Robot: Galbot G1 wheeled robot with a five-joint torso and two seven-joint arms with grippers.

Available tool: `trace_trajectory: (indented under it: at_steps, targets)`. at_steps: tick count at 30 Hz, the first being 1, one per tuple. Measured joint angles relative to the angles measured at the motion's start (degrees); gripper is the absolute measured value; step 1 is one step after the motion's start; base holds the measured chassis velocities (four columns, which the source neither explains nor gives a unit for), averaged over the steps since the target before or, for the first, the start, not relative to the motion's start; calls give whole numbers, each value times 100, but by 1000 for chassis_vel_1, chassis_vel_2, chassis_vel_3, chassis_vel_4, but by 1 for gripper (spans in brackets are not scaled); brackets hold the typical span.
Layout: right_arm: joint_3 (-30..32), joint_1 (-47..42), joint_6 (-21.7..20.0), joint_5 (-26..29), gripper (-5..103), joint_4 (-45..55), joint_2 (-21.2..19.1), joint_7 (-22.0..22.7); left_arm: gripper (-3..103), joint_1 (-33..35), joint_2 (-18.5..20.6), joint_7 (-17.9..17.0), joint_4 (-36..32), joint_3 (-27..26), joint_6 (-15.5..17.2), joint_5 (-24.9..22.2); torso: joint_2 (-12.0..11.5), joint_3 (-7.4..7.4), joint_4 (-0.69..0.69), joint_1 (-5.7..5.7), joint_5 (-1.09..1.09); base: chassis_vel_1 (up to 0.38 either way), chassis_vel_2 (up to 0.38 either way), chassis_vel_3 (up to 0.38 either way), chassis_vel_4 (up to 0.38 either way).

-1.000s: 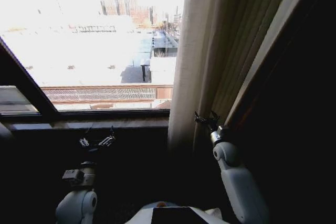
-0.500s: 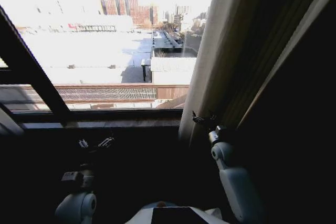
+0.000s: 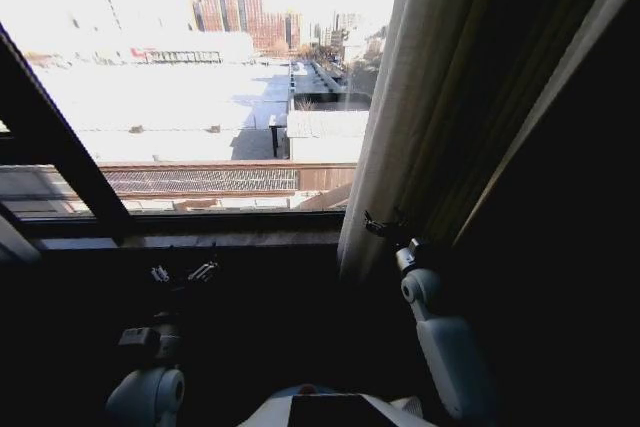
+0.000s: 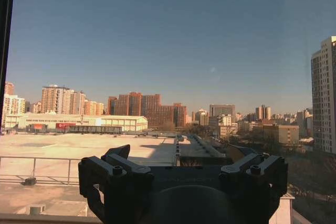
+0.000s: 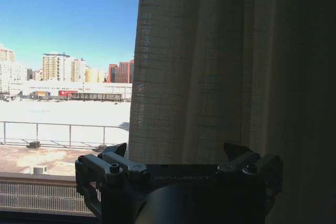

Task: Open the curtains by pulling them apart, changing their state from closed to fully open.

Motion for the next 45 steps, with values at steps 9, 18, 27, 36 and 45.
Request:
trace_trajectory:
  at_steps: [9, 18, 27, 36, 45]
  targets:
    - [23, 2, -4, 1, 100, -53, -3, 24, 100, -8, -19, 0, 24, 37, -10, 34, -2, 2, 0, 4, 0, -245, 230, 247, -215]
    - [34, 149, -12, -13, 100, -243, 54, 286, 100, -11, -34, 1, 36, 54, -10, 54, -4, 1, 0, 3, -1, -62, 92, 54, -53]
    - [1, 545, -65, -51, 100, -652, 178, 508, 100, -9, -70, 1, 37, 44, 13, 95, 2, -1, 0, -5, 0, 22, -32, -30, 26]
    - [34, 934, -73, -43, 100, -1097, 251, 509, 100, -36, -59, 1, 51, 47, 55, 153, -2, 2, 0, 4, 0, 0, 0, 0, 0]
    - [-14, 1209, -205, -53, 103, -1195, 372, 411, 100, -34, -28, 1, 50, 33, 56, 136, -2, 1, 0, 1, 0, 0, 0, 0, 0]
